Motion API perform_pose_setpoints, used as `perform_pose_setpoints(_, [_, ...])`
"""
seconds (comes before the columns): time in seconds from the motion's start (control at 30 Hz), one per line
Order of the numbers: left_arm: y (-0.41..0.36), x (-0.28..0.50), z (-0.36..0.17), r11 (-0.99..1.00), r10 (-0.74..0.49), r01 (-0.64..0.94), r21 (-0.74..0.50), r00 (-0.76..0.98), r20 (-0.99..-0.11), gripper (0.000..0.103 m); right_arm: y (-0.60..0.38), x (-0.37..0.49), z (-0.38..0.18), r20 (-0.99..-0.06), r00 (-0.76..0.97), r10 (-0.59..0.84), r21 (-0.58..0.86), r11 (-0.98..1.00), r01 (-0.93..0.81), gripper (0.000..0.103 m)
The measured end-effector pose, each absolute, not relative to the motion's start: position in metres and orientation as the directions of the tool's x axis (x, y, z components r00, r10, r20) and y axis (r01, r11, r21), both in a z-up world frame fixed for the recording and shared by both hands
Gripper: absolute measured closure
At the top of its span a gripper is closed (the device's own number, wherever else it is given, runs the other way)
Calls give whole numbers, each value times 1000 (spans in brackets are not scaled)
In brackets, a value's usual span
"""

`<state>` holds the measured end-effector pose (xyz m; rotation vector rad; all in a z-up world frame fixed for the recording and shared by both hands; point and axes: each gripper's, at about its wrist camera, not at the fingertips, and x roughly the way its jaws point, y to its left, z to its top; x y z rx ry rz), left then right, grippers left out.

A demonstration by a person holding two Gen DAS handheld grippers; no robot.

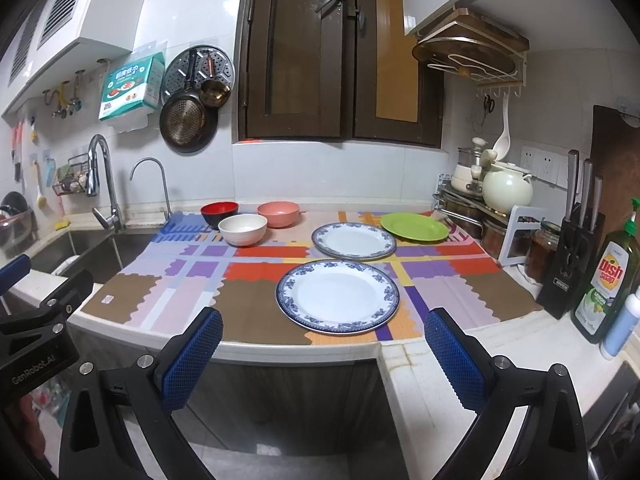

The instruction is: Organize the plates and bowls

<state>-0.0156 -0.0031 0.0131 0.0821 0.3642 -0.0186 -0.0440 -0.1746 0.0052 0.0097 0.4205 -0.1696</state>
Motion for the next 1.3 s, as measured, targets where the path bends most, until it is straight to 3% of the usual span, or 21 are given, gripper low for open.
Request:
perform_pose_setpoints(0.6, [-7,34,1,993,-42,81,85,920,-390,0,-177,-14,-1,-435,880,-193,-23,979,203,1])
perform_pose_setpoints(1.3, [-38,158,-27,937,-244,336,99,829,-503,0,-193,70,-34,-544,774,-325,42,910,412,1])
